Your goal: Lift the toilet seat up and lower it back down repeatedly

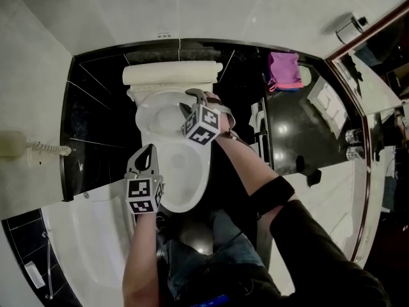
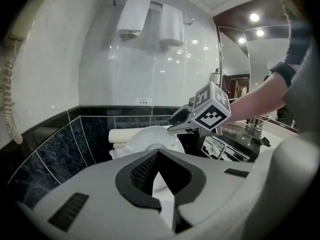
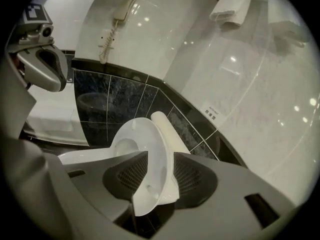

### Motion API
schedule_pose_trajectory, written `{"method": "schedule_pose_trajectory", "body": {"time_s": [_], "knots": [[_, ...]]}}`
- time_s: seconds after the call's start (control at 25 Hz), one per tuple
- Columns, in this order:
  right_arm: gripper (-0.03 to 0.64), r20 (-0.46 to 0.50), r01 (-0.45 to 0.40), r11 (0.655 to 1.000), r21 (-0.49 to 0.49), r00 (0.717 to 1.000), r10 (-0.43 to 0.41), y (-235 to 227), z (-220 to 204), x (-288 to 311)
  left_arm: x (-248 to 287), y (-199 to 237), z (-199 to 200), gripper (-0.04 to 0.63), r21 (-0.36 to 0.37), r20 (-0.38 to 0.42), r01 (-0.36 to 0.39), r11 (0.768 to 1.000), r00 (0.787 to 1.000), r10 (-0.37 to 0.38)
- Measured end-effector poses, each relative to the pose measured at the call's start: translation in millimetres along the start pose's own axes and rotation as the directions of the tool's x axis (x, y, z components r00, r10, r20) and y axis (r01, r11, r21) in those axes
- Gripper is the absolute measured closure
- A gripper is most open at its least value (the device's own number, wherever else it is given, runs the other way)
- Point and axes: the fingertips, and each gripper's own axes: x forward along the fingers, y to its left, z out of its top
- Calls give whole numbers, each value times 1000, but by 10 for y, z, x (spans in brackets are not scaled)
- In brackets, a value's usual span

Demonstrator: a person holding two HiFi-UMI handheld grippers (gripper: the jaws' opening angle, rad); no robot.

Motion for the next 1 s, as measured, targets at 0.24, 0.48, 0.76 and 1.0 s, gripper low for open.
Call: {"method": "schedule_pose_trajectory", "body": {"time_s": [0.24,0.48,0.76,1.0], "knots": [[453,-15,-36,998,-49,999,35,-29,-69,260,151,63,-67,611,-15,-9,-23,1000,1000,23],[474,-21,-58,994,-91,998,56,-42,-52,431,229,86,-131,611,-28,-18,-36,999,999,35],[514,-33,-34,990,-136,999,30,-78,-51,462,236,126,-238,611,-37,-38,-42,998,998,40],[522,-41,-27,991,-128,999,21,-58,-49,426,250,120,-316,611,-40,-51,-33,999,998,31]]}}
